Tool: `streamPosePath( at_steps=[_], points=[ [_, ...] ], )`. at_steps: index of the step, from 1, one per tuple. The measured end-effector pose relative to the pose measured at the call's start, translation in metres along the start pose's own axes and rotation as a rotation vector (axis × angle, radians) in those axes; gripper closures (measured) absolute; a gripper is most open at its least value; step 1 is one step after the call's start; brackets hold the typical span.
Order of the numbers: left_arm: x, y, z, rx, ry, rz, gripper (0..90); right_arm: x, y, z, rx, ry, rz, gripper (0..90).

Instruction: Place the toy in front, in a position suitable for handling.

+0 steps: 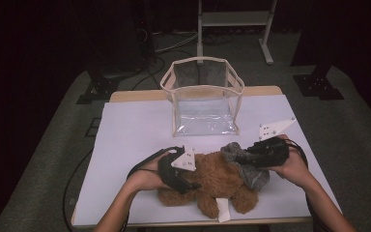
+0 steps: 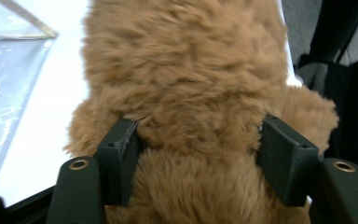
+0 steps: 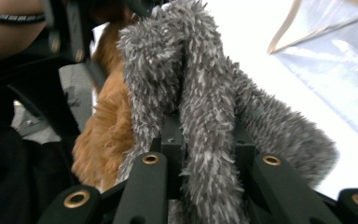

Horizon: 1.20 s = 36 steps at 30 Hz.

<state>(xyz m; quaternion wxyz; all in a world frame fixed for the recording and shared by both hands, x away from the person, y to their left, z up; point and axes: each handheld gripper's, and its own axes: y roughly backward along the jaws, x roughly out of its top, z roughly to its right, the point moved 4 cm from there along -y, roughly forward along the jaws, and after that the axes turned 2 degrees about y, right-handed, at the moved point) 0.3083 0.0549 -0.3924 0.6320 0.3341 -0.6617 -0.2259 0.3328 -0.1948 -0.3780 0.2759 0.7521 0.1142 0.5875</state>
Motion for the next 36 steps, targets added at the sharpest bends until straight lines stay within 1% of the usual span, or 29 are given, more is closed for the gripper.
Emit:
streamPosePath(
  at_steps=[2, 3, 4, 5, 6, 7, 8, 11, 12, 15, 17, 19, 20, 22, 25, 26, 27, 29, 30, 32, 35, 36],
  points=[
    [0.003, 0.006, -0.002, -0.012, 0.026, 0.052, 34.1, -0.007, -0.002, -0.006, 0.02, -0.007, -0.009, 73.4],
    [0.004, 0.007, -0.001, -0.026, 0.031, 0.065, 35.2, -0.01, -0.004, -0.01, 0.037, -0.005, -0.014, 73.4],
    [0.005, 0.005, 0.001, -0.038, 0.024, 0.057, 37.3, -0.012, -0.006, -0.015, 0.055, 0.001, -0.025, 73.4],
    [0.005, 0.002, 0.003, -0.042, 0.01, 0.032, 39.0, -0.014, -0.009, -0.02, 0.068, 0.014, -0.043, 73.2],
    [0.004, 0.0, 0.005, -0.039, -0.01, 0.01, 40.6, -0.014, -0.011, -0.024, 0.068, 0.032, -0.063, 73.1],
    [0.004, -0.002, 0.007, -0.04, -0.016, 0.005, 41.8, -0.012, -0.013, -0.027, 0.051, 0.05, -0.072, 72.9],
    [0.004, -0.003, 0.008, -0.037, -0.009, 0.009, 42.5, -0.009, -0.013, -0.027, 0.04, 0.056, -0.072, 72.8],
    [0.003, -0.005, 0.009, -0.045, -0.017, 0.009, 44.3, 0.005, -0.011, -0.022, 0.018, 0.064, -0.043, 72.7],
    [0.003, -0.006, 0.011, -0.048, -0.026, 0.004, 44.5, 0.008, -0.012, -0.021, 0.013, 0.065, -0.038, 72.7],
    [0.005, -0.01, 0.014, -0.049, -0.048, -0.018, 44.6, 0.021, -0.024, -0.02, 0.015, 0.075, -0.037, 72.7],
    [0.004, -0.01, 0.015, -0.048, -0.057, -0.027, 44.5, 0.025, -0.034, -0.02, 0.024, 0.08, -0.046, 72.5],
    [0.002, -0.009, 0.015, -0.046, -0.057, -0.027, 44.5, 0.022, -0.039, -0.018, 0.032, 0.076, -0.058, 72.4],
    [0.002, -0.009, 0.015, -0.043, -0.051, -0.019, 44.4, 0.018, -0.04, -0.016, 0.039, 0.062, -0.054, 72.4],
    [0.001, -0.009, 0.015, -0.033, -0.051, -0.012, 44.4, 0.01, -0.035, -0.013, 0.035, 0.04, -0.048, 72.4],
    [0.002, -0.011, 0.015, -0.028, -0.049, -0.012, 44.4, -0.006, -0.02, -0.006, 0.013, -0.005, -0.053, 72.4],
    [0.002, -0.011, 0.015, -0.028, -0.049, -0.012, 44.3, -0.006, -0.02, -0.006, 0.013, -0.005, -0.053, 72.4],
    [0.003, -0.011, 0.015, -0.032, -0.054, -0.019, 44.3, -0.016, -0.011, -0.002, -0.025, -0.019, -0.078, 72.5],
    [0.004, -0.012, 0.015, -0.035, -0.055, -0.024, 44.4, -0.02, -0.006, 0.001, -0.042, -0.028, -0.091, 72.6],
    [0.005, -0.013, 0.015, -0.036, -0.059, -0.027, 44.4, -0.021, -0.006, 0.001, -0.04, -0.031, -0.087, 72.6],
    [0.005, -0.015, 0.014, -0.044, -0.065, -0.037, 44.1, -0.017, -0.008, 0.001, -0.037, -0.023, -0.08, 72.7],
    [0.006, -0.016, 0.014, -0.046, -0.062, -0.039, 43.8, -0.001, -0.018, 0.0, -0.019, 0.009, -0.06, 72.8],
    [0.006, -0.017, 0.014, -0.049, -0.065, -0.041, 43.8, 0.004, -0.021, 0.0, -0.015, 0.013, -0.057, 72.8]
  ],
)
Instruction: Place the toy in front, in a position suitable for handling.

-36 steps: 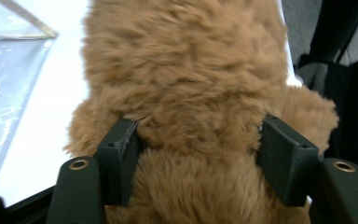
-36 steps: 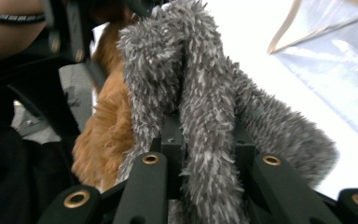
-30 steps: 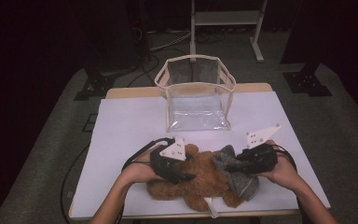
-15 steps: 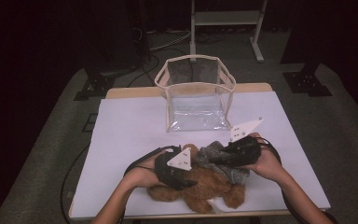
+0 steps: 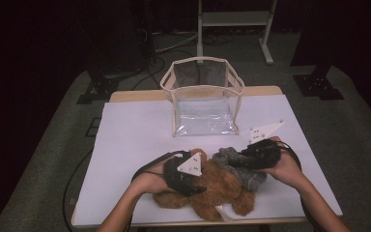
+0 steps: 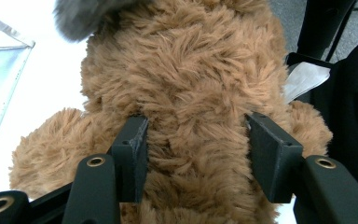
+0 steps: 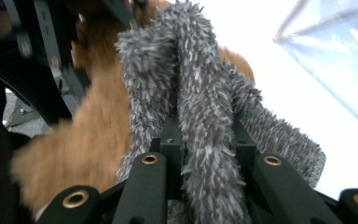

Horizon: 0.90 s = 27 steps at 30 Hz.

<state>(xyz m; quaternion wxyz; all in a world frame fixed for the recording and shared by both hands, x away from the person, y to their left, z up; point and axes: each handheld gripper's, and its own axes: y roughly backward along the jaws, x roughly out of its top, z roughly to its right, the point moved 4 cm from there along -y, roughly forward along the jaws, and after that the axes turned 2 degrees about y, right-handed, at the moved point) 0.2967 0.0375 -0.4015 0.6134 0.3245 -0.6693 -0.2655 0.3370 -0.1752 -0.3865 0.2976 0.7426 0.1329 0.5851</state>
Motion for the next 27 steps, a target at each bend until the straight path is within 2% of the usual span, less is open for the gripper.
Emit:
streamPosePath(
  at_steps=[2, 4, 6, 8, 12, 16, 18, 20, 24, 25, 27],
  points=[
    [0.0, 0.0, 0.0, -0.001, -0.002, -0.001, 43.7, 0.014, -0.01, -0.001, 0.021, 0.025, 0.009, 72.7],
    [-0.001, 0.001, 0.001, -0.005, -0.004, -0.001, 44.0, 0.021, -0.021, -0.002, 0.035, 0.031, -0.008, 72.5],
    [-0.005, 0.003, 0.004, -0.01, 0.002, 0.006, 44.3, 0.021, -0.027, -0.002, 0.044, 0.033, -0.027, 72.5],
    [-0.007, 0.004, 0.005, -0.008, 0.004, 0.021, 44.5, 0.016, -0.026, 0.0, 0.049, 0.015, -0.013, 72.5],
    [-0.01, 0.006, 0.007, -0.013, 0.008, 0.031, 44.7, -0.009, -0.013, 0.007, 0.032, -0.055, 0.004, 72.6],
    [-0.014, 0.01, 0.007, -0.013, 0.019, 0.038, 45.0, -0.039, -0.001, 0.017, -0.032, -0.102, -0.051, 72.5],
    [-0.016, 0.011, 0.009, -0.021, 0.022, 0.048, 45.1, -0.046, 0.006, 0.021, -0.041, -0.123, -0.037, 72.6],
    [-0.017, 0.012, 0.01, -0.02, 0.026, 0.05, 45.1, -0.047, 0.012, 0.021, -0.049, -0.122, -0.024, 72.6],
    [-0.019, 0.014, 0.01, -0.005, 0.028, 0.048, 45.3, -0.046, 0.017, 0.016, -0.035, -0.117, -0.011, 72.6],
    [-0.019, 0.015, 0.01, -0.002, 0.032, 0.05, 45.3, -0.048, 0.017, 0.012, -0.001, -0.108, -0.014, 72.7],
    [-0.019, 0.015, 0.009, 0.002, 0.037, 0.051, 45.4, -0.05, 0.013, 0.007, 0.025, -0.106, -0.033, 72.7]
  ],
)
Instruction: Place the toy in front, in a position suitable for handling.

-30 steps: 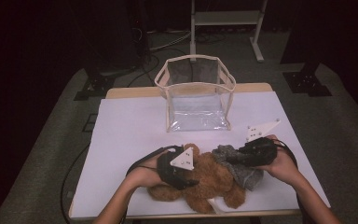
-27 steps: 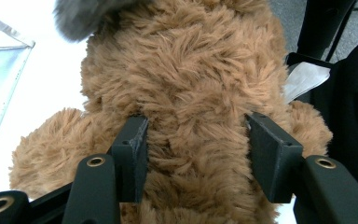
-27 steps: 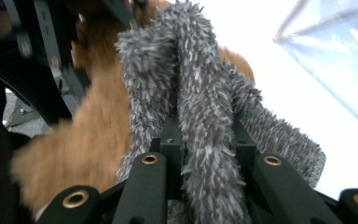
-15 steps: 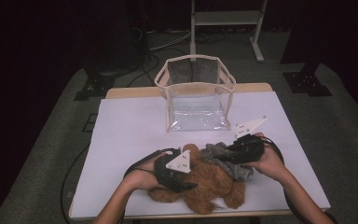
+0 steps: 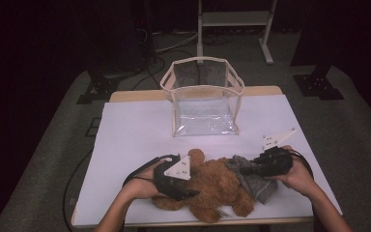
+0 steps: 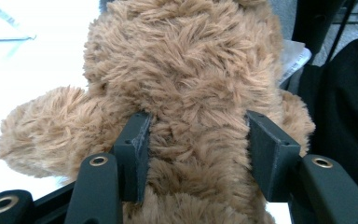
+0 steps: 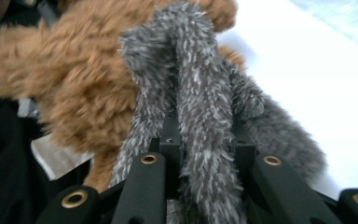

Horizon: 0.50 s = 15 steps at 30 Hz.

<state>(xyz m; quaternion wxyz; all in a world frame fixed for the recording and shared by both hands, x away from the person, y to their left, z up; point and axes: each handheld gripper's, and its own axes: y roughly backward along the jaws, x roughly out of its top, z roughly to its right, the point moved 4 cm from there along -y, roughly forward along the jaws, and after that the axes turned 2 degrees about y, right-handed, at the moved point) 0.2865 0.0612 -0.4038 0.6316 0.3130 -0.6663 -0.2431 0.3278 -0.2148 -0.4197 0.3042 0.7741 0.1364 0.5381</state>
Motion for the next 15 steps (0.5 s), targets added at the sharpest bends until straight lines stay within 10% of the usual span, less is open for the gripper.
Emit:
streamPosePath(
  at_steps=[15],
  points=[
    [-0.007, 0.002, 0.009, -0.064, -0.051, -0.002, 46.7, 0.035, -0.037, 0.015, -0.028, 0.008, 0.007, 73.0]
  ],
)
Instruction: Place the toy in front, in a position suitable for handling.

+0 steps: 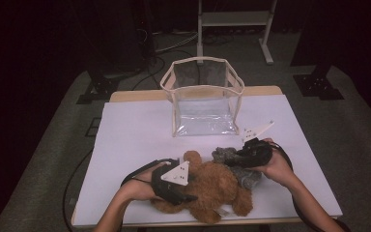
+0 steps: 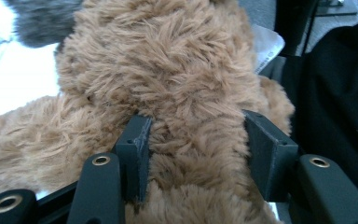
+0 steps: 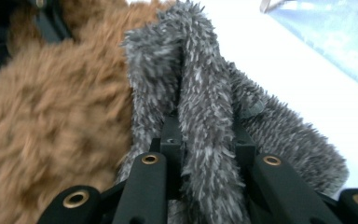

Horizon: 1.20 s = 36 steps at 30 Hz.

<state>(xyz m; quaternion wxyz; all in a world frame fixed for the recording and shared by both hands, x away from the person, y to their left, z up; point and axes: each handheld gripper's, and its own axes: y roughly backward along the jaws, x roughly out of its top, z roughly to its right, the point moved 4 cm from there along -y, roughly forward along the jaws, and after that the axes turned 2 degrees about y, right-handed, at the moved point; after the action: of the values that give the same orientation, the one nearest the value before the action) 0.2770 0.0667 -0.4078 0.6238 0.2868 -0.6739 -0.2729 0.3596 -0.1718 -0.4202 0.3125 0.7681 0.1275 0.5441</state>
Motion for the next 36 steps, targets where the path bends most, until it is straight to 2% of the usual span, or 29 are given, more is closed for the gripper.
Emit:
streamPosePath(
  at_steps=[3, 6, 10, 11, 15, 17, 20, 24, 28, 31, 33, 34, 35, 36],
  points=[
    [0.0, 0.0, 0.003, -0.008, -0.013, -0.006, 46.9, 0.006, 0.003, 0.0, -0.005, 0.002, 0.018, 72.9],
    [0.0, 0.001, 0.008, -0.022, -0.029, -0.014, 47.0, 0.011, 0.007, -0.006, 0.005, 0.018, 0.033, 72.8],
    [-0.001, 0.001, 0.009, -0.022, -0.031, -0.01, 46.9, 0.002, 0.008, -0.01, 0.02, 0.013, 0.026, 72.8],
    [0.0, 0.001, 0.01, -0.022, -0.029, -0.01, 46.9, -0.01, 0.012, -0.008, 0.015, -0.01, 0.019, 73.0],
    [0.001, 0.0, 0.01, -0.028, -0.046, -0.024, 46.8, -0.029, 0.029, 0.001, -0.047, -0.042, -0.006, 73.2],
    [0.002, -0.001, 0.009, -0.029, -0.048, -0.026, 46.7, -0.028, 0.038, 0.003, -0.055, -0.05, 0.017, 73.3],
    [0.003, -0.002, 0.008, -0.028, -0.048, -0.027, 46.5, -0.014, 0.044, -0.001, -0.054, -0.026, 0.045, 73.2],
    [0.003, -0.002, 0.008, -0.025, -0.051, -0.022, 46.3, 0.016, 0.027, -0.015, -0.019, 0.058, 0.052, 73.1],
    [0.001, -0.001, 0.008, -0.019, -0.046, -0.003, 46.3, 0.027, 0.0, -0.025, 0.0, 0.111, -0.006, 73.1],
    [0.0, -0.001, 0.007, -0.006, -0.039, 0.01, 46.1, 0.016, -0.008, -0.021, 0.012, 0.09, -0.036, 73.3],
    [0.0, -0.002, 0.006, 0.0, -0.045, 0.006, 46.0, 0.006, -0.004, -0.016, 0.024, 0.055, -0.032, 73.2],
    [0.0, -0.002, 0.006, 0.0, -0.045, 0.006, 46.0, 0.006, -0.004, -0.016, 0.024, 0.055, -0.032, 73.2],
    [0.001, -0.002, 0.006, 0.005, -0.045, 0.0, 45.9, -0.005, 0.005, -0.011, 0.016, 0.036, -0.044, 73.1],
    [0.002, -0.003, 0.006, 0.005, -0.047, -0.004, 45.8, -0.008, 0.009, -0.009, 0.007, 0.03, -0.049, 73.2]
  ],
)
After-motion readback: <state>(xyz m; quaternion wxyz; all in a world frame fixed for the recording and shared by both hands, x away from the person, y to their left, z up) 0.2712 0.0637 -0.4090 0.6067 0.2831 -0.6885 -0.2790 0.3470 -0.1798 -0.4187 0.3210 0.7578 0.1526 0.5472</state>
